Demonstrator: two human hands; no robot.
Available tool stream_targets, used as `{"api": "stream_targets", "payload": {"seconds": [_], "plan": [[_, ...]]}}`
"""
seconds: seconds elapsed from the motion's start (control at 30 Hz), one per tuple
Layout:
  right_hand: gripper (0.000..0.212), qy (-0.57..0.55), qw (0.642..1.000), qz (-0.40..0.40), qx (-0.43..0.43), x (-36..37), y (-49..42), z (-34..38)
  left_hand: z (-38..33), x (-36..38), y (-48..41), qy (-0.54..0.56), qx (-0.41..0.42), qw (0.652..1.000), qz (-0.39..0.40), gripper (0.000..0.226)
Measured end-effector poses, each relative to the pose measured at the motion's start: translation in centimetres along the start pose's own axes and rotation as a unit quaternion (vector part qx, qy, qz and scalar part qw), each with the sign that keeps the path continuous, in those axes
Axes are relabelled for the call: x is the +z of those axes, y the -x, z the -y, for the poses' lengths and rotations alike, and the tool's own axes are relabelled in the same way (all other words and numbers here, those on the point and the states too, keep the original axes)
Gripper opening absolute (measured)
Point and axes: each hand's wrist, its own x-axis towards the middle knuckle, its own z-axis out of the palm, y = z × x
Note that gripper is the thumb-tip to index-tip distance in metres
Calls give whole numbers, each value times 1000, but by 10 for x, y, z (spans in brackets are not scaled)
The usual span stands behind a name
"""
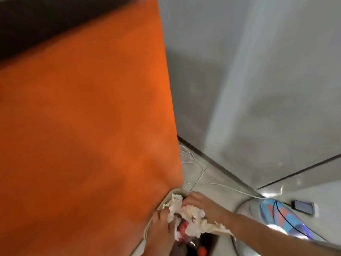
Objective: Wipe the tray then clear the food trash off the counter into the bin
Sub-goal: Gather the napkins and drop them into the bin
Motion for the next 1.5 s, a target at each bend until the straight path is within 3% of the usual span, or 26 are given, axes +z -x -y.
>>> {"api": "stream_targets", "payload": {"seconds": [0.1, 0.17, 0.27, 0.37, 0.43, 0.53, 0.6, 0.67, 0.87, 0.97, 1.1, 1.2, 1.4, 1.5], "plan": [[74, 130, 991, 30, -24, 10, -5, -8, 14, 27, -7, 4, -10, 1000, -11, 52], [72, 188, 981, 43, -4, 24, -6, -11, 15, 30, -8, 26, -14, 999, 41, 54], [71, 213, 973, 89, -9, 35, -6, -14, 17, 31, -5, 46, 38, 998, -21, 68], [70, 206, 976, 71, -11, 35, 2, -17, 18, 44, 4, -3, 108, 994, -13, 86], [60, 269, 962, 1, -53, 32, 8, -21, 20, 54, 2, -63, 138, 988, 5, 83], [60, 353, 932, 5, -80, 38, 12, -32, 27, 64, -12, -113, 104, 987, 44, 72], [81, 345, 935, 59, -53, 46, 14, -40, 30, 70, -18, -123, 103, 985, 59, 71], [89, 343, 935, 79, -48, 55, 17, -43, 33, 66, -22, -127, 89, 986, 67, 52], [74, 380, 921, 87, 11, 64, 3, -34, 54, 82, -42, -176, 58, 968, 170, 50], [63, 400, 900, 171, 29, 64, -9, -25, 53, 86, -50, -211, 53, 955, 204, 51], [60, 387, 905, 153, 93, 65, -19, -23, 50, 74, -55, -187, 79, 956, 213, 48], [58, 397, 908, 112, 79, 54, -16, -19, 39, 54, -53, -138, 49, 970, 193, 44], [56, 352, 921, 165, 31, 13, 6, 9, 10, 0, -29, -232, 37, 956, 176, 43], [62, 334, 926, 178, 20, -15, 17, 40, 4, -22, -9, -203, 19, 966, 157, 40]]}}
